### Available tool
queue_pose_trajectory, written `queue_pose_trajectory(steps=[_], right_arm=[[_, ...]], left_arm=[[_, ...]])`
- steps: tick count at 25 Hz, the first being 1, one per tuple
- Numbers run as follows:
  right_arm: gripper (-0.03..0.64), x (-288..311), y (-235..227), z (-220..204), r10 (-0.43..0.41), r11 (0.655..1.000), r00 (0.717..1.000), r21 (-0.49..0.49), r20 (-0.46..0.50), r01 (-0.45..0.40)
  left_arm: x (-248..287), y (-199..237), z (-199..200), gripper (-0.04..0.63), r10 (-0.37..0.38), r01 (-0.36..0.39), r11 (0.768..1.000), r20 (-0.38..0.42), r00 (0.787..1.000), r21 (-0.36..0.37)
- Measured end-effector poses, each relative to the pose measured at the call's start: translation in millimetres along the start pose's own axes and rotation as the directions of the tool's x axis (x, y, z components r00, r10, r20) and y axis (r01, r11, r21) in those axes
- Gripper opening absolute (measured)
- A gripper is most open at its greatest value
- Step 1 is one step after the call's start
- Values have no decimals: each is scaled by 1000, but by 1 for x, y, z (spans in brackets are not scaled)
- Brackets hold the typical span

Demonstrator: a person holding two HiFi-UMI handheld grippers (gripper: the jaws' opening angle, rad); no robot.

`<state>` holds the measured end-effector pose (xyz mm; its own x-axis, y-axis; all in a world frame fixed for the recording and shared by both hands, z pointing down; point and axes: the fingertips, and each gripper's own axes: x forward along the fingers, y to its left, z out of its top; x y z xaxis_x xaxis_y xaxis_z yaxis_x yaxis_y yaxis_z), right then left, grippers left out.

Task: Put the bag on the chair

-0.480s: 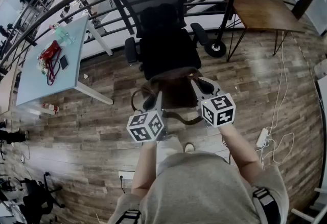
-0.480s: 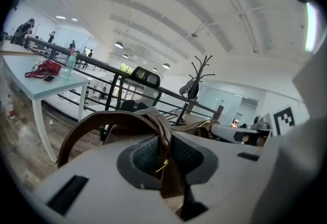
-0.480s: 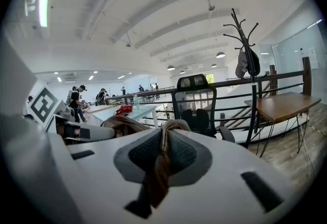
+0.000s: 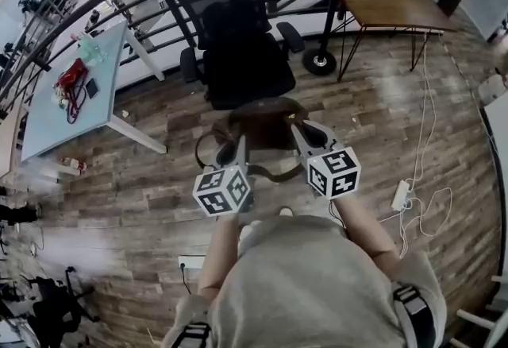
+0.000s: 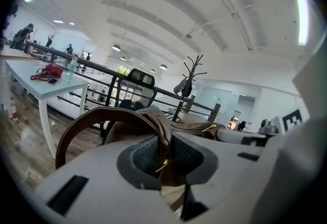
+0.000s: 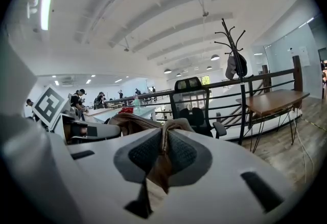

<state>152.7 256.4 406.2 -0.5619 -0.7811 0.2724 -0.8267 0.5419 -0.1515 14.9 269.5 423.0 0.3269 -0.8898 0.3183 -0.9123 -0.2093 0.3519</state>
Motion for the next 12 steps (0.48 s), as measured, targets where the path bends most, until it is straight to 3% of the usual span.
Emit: queue_pose_trajectory(steps=[12], right_arm=[[32,3,-2,7,63,998,998,5,26,-63]], left_arm=[[0,-2,3,49,36,-36,999,32,999,-15]])
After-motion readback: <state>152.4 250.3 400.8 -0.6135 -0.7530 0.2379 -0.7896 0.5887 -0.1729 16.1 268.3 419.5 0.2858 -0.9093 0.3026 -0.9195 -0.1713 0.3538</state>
